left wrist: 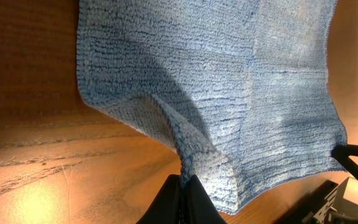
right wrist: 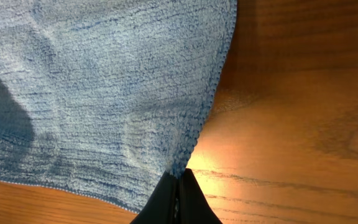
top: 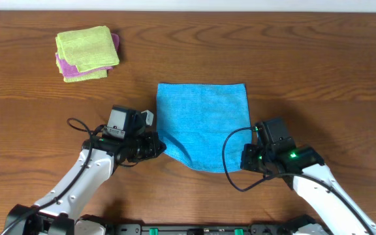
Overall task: Fold the cloth
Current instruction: 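Lift both corners and fold them forward over the cloth's top edge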
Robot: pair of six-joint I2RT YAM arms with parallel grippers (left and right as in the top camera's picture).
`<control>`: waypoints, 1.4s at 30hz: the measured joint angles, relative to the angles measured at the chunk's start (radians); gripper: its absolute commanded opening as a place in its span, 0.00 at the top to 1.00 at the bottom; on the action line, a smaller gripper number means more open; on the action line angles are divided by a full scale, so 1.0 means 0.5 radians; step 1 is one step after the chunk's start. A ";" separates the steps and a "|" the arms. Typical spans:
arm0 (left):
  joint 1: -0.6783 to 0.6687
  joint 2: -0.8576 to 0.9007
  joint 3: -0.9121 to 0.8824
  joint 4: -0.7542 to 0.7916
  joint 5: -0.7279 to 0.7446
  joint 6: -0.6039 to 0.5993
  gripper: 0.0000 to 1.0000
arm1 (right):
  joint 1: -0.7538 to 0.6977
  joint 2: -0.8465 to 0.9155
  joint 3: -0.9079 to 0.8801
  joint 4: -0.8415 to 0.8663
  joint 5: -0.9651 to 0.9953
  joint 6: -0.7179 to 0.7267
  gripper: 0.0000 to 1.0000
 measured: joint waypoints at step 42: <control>0.050 0.001 0.359 -0.088 -0.224 -0.033 0.94 | -0.166 0.124 0.272 0.459 0.067 -0.076 0.99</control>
